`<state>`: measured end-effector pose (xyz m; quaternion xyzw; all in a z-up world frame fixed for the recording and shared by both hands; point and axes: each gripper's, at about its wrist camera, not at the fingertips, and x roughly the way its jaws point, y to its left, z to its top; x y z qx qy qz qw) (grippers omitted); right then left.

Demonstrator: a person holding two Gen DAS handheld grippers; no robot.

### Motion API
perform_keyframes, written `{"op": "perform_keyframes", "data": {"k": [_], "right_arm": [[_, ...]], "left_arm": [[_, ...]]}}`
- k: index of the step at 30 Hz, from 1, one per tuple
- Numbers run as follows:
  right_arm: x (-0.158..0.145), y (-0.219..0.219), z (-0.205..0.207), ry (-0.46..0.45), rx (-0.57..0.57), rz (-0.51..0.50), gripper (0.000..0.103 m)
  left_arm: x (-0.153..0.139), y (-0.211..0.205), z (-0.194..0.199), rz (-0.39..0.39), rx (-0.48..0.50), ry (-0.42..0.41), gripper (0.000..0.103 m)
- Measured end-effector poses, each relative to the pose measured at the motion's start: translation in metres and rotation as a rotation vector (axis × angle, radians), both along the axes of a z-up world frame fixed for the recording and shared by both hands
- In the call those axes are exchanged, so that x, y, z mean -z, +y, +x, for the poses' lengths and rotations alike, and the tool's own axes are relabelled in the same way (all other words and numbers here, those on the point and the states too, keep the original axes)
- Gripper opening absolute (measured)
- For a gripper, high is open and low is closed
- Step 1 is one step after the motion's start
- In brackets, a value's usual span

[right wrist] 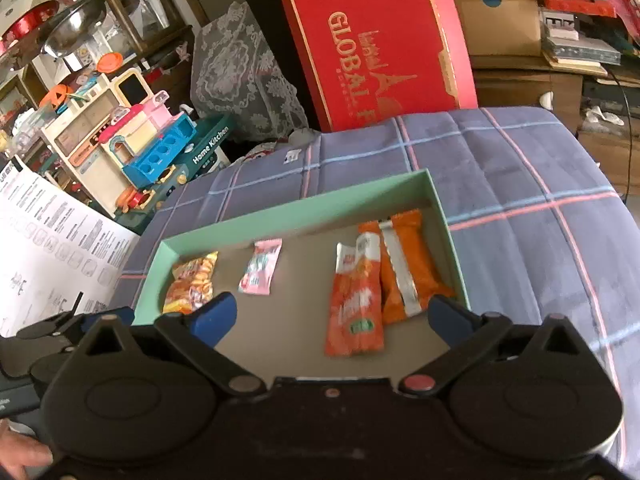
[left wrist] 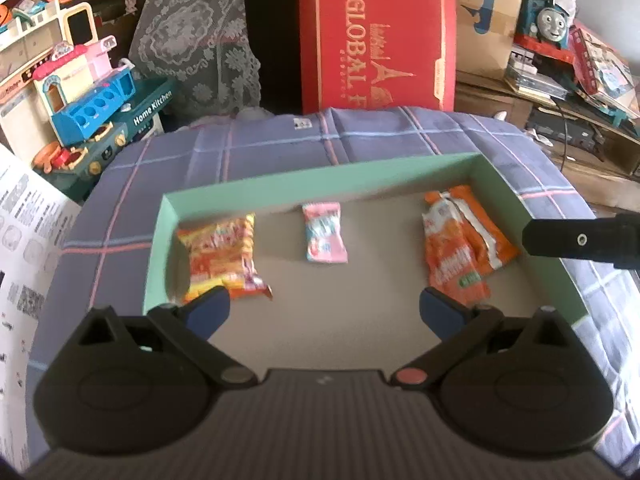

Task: Organize snacks
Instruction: 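Place both snacks into the green tray and open both tools, then grasp the small red-green candy with the right tool while the left tool grasps the blue bar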

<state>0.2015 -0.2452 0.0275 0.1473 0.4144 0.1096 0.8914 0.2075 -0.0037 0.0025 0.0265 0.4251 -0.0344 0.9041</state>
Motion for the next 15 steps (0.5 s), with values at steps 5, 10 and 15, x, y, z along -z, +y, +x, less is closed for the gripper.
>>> {"op": "perform_keyframes", "data": {"k": [5,10,15], "right_arm": [[-0.002,-0.004,-0.026,0.01,-0.008,0.004,0.103],[0.001,-0.007,-0.054,0.023,-0.028,0.014,0.103],[0.014,-0.009,-0.084,0.06,-0.032,0.033,0.103]], "left_arm": [[0.004,-0.004,-0.029,-0.001,0.023,0.02,0.103],[0.01,-0.005,-0.06,-0.012,0.038,0.047,0.103],[0.019,-0.004,-0.092,-0.022,0.046,0.076,0.103]]}}
